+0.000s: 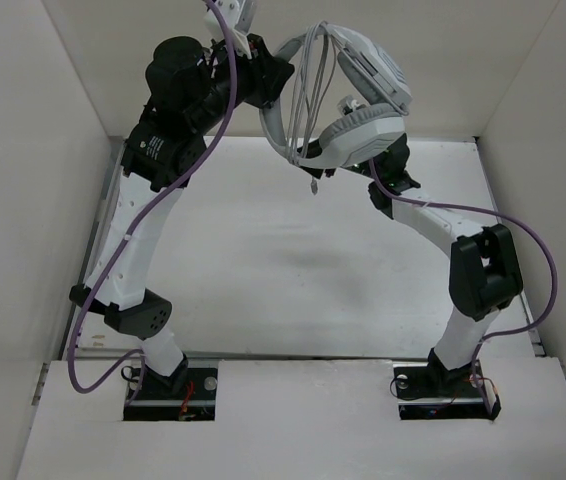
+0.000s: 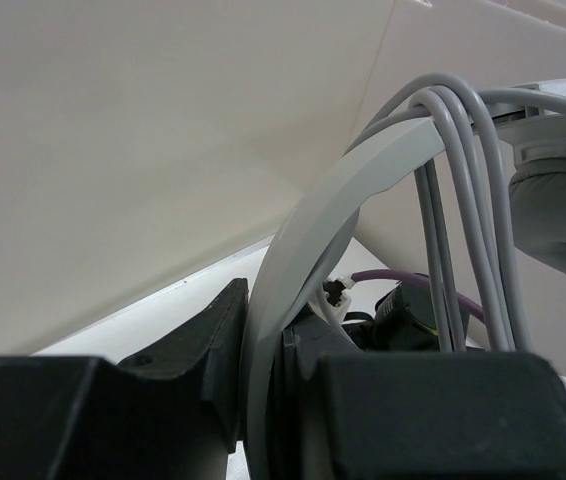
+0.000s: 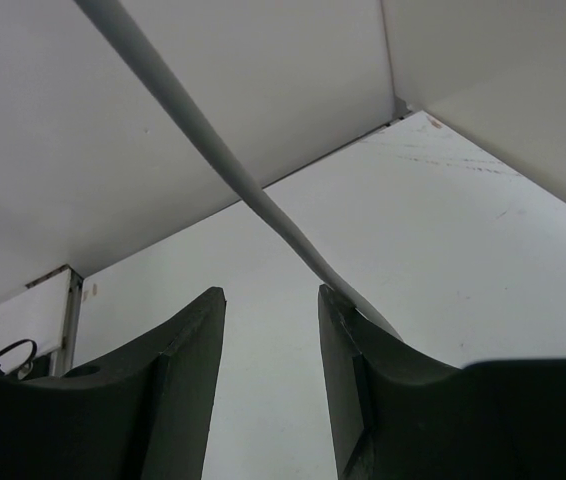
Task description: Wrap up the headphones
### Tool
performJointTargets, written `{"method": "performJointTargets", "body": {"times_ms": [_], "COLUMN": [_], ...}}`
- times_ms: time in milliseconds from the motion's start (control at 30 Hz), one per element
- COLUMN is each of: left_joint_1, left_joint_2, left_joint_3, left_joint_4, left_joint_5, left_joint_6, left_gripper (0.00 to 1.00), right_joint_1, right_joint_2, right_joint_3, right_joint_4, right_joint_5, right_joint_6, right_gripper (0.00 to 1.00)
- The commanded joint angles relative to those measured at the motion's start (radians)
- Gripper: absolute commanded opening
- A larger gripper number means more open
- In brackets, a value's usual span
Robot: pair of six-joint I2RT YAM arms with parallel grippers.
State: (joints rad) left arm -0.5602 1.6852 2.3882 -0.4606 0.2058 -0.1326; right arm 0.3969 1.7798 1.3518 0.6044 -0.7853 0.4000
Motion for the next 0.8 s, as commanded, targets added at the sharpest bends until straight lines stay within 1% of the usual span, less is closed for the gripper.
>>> {"method": "performJointTargets", "body": {"times_ms": [0,233,433,567,767], "left_joint_1": [-0.005,0.062,0.072,0.058,0.036], "left_joint_2": [-0.062,-0.053,-0.055,-0.061,-0.070], "left_joint_3": [0.045,0.016,-0.007,-0.008,-0.006], "left_joint_4": [0.131,0.135,0.138,0.138,0.138], "left_joint_5": [0.009,0.003,0.000,-0.003,0.003], "left_joint_6": [-0.050,-0.038,-0.021,-0.019,-0.032], "left_gripper": [0.02,0.02,0.02,0.02,0.02], "right_joint_1": [0.000,-0.003,-0.026,-0.030,-0.025], "right_joint_2": [0.006,-0.097,-0.181,-0.188,-0.131], "right_joint_3": [0.049,-0.080,-0.154,-0.152,-0.089], "right_joint_4": [0.026,0.038,0.034,0.038,0.044], "right_joint_5": [0.000,-0.019,-0.025,-0.022,-0.009], "right_joint_6": [-0.018,-0.010,-0.006,-0.003,-0.003], "right_gripper": [0.48,0.48,0.48,0.48,0.48]}}
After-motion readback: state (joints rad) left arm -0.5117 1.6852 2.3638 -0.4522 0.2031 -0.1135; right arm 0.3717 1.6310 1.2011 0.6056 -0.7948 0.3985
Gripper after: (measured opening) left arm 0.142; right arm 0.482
